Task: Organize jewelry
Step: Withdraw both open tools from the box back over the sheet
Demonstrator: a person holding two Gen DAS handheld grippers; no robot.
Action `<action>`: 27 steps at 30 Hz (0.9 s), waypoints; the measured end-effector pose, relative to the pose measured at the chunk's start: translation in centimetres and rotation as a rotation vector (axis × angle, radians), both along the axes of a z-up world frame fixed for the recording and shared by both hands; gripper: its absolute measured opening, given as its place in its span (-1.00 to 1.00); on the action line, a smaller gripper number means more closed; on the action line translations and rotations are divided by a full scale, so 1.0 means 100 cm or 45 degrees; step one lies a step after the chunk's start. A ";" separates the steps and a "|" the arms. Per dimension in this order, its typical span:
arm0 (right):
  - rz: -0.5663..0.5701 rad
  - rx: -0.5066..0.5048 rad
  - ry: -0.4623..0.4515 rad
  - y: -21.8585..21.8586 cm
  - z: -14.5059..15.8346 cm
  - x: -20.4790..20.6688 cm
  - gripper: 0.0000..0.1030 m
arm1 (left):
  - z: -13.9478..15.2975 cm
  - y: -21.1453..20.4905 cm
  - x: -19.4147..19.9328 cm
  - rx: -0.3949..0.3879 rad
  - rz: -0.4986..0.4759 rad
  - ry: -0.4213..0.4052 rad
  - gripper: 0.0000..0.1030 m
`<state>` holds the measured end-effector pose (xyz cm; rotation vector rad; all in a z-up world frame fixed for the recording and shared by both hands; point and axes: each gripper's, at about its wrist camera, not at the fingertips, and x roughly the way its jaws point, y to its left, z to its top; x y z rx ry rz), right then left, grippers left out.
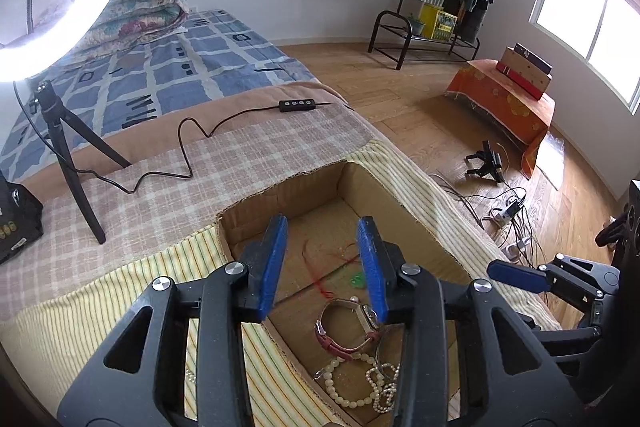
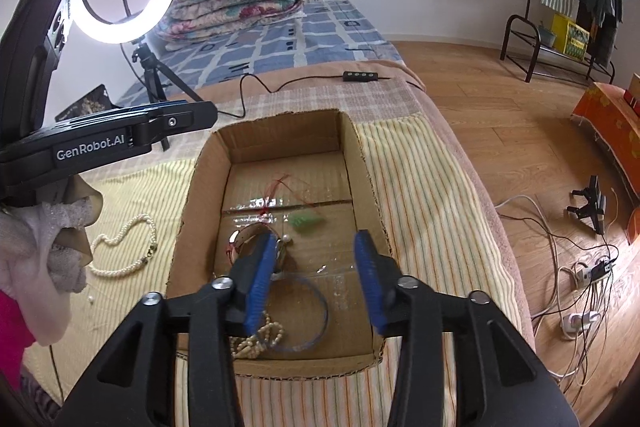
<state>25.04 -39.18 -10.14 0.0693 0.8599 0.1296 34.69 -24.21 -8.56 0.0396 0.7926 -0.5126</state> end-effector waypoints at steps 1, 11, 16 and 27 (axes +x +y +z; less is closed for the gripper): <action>-0.004 0.000 -0.004 0.000 0.001 -0.001 -0.05 | 0.002 0.001 -0.001 0.002 0.000 -0.006 -0.29; -0.034 -0.048 -0.019 0.004 0.012 -0.010 0.40 | 0.025 0.020 -0.023 0.010 0.026 -0.054 -0.29; -0.063 -0.070 -0.053 0.011 0.023 -0.018 0.54 | 0.039 0.038 -0.038 0.007 0.041 -0.078 -0.29; -0.054 -0.042 -0.115 0.033 0.040 -0.039 0.55 | 0.059 0.098 -0.073 0.028 0.102 -0.109 -0.29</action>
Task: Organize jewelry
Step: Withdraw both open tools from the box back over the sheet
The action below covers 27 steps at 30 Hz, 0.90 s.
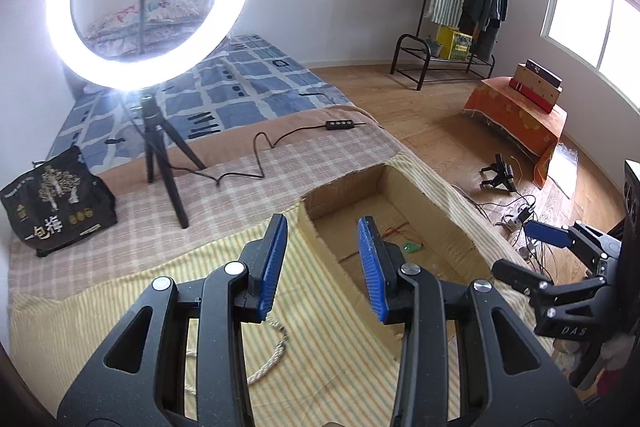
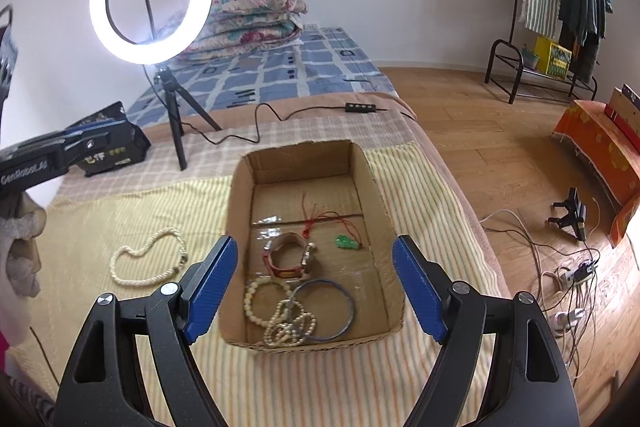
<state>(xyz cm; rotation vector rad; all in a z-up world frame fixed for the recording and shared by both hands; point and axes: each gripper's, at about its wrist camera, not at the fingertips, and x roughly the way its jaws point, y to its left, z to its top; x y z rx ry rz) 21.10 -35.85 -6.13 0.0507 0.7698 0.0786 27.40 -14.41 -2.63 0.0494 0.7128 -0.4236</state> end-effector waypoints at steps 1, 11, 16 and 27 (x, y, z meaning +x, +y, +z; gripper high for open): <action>-0.002 0.005 -0.008 0.002 0.001 -0.002 0.55 | 0.000 0.005 -0.002 0.005 0.003 -0.001 -0.29; 0.056 -0.059 -0.069 0.037 0.005 -0.007 0.55 | -0.017 0.078 -0.025 0.041 0.097 0.046 -0.29; 0.135 -0.060 -0.062 0.061 0.003 -0.002 0.55 | -0.034 0.109 -0.037 0.034 0.132 0.096 -0.29; 0.290 0.013 0.086 0.113 -0.016 0.020 0.55 | -0.072 0.146 -0.060 0.025 0.105 0.223 -0.29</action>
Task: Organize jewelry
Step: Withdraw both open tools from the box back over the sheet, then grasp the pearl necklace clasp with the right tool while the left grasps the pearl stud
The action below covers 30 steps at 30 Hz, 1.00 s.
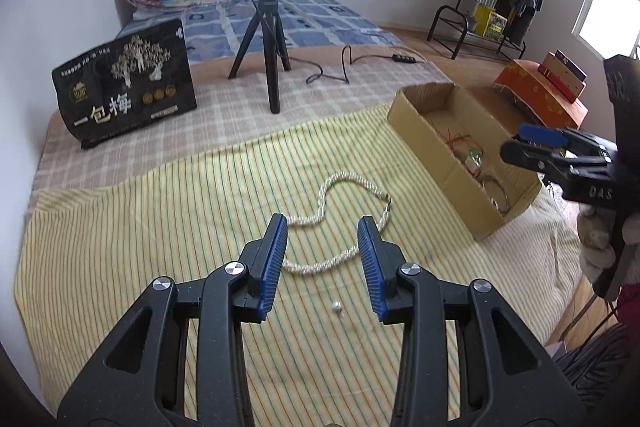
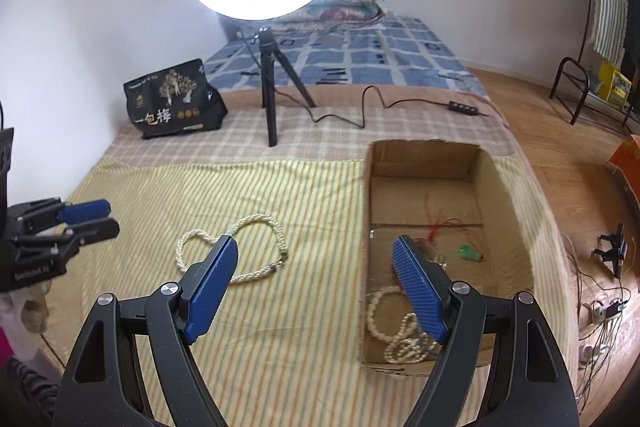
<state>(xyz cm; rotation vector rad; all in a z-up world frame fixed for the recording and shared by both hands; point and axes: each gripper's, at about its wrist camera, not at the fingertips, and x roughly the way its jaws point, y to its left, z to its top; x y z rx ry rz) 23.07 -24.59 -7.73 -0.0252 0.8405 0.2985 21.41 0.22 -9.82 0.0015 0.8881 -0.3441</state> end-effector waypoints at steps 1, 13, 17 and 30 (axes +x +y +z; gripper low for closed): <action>0.000 0.006 0.020 0.004 -0.003 0.003 0.54 | -0.003 -0.001 -0.002 0.008 -0.008 0.010 -0.29; -0.045 0.149 0.317 0.028 -0.051 0.039 -0.19 | -0.049 -0.019 -0.019 0.065 -0.146 0.155 -0.29; -0.044 0.171 0.391 0.029 -0.064 0.044 -0.31 | -0.063 -0.025 -0.021 0.077 -0.186 0.193 -0.32; -0.083 0.236 0.535 0.030 -0.093 0.060 -0.53 | -0.087 -0.032 -0.024 0.134 -0.232 0.232 -0.40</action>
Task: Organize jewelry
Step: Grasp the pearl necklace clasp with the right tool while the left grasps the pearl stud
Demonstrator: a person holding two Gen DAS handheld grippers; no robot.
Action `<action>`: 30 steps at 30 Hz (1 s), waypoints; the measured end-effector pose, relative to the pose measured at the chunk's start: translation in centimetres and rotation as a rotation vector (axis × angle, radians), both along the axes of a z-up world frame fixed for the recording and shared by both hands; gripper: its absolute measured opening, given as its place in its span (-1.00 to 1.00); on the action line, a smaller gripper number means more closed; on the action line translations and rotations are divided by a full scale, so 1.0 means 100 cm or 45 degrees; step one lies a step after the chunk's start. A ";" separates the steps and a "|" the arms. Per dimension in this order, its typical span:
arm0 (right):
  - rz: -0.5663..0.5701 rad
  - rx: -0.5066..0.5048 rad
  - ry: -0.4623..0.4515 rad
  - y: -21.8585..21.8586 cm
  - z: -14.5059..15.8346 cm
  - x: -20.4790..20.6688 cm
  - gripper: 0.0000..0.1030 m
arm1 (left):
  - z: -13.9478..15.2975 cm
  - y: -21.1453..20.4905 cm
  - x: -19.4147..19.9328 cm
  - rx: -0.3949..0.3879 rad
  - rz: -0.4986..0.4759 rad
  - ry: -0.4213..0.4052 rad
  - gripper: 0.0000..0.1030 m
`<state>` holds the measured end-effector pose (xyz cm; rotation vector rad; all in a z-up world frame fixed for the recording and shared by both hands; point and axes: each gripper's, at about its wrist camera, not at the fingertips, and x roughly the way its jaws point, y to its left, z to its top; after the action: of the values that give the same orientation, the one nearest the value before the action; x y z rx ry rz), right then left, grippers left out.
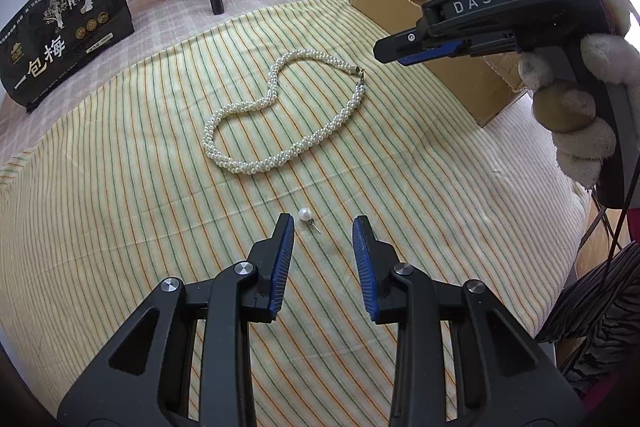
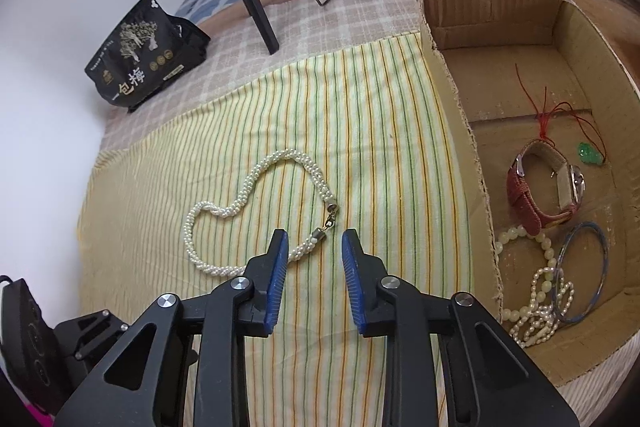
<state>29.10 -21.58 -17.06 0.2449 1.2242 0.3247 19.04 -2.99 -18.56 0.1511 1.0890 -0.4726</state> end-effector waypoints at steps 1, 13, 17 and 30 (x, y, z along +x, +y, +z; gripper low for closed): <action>0.000 -0.006 0.004 0.001 -0.002 0.001 -0.54 | -0.001 0.000 0.001 0.004 -0.004 0.001 -0.40; 0.004 -0.039 0.032 0.010 -0.017 0.012 -0.63 | -0.018 -0.006 0.009 0.050 -0.014 0.016 -0.41; 0.005 -0.025 0.047 0.012 -0.022 0.015 -0.66 | -0.022 -0.007 0.011 0.063 -0.019 0.018 -0.50; -0.021 -0.054 0.063 0.014 -0.031 0.024 -0.69 | -0.028 -0.009 0.016 0.081 -0.027 0.032 -0.51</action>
<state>31.46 -20.20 -20.18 0.2275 1.2758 0.2800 20.65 -3.87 -21.33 0.2129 1.1286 -0.4600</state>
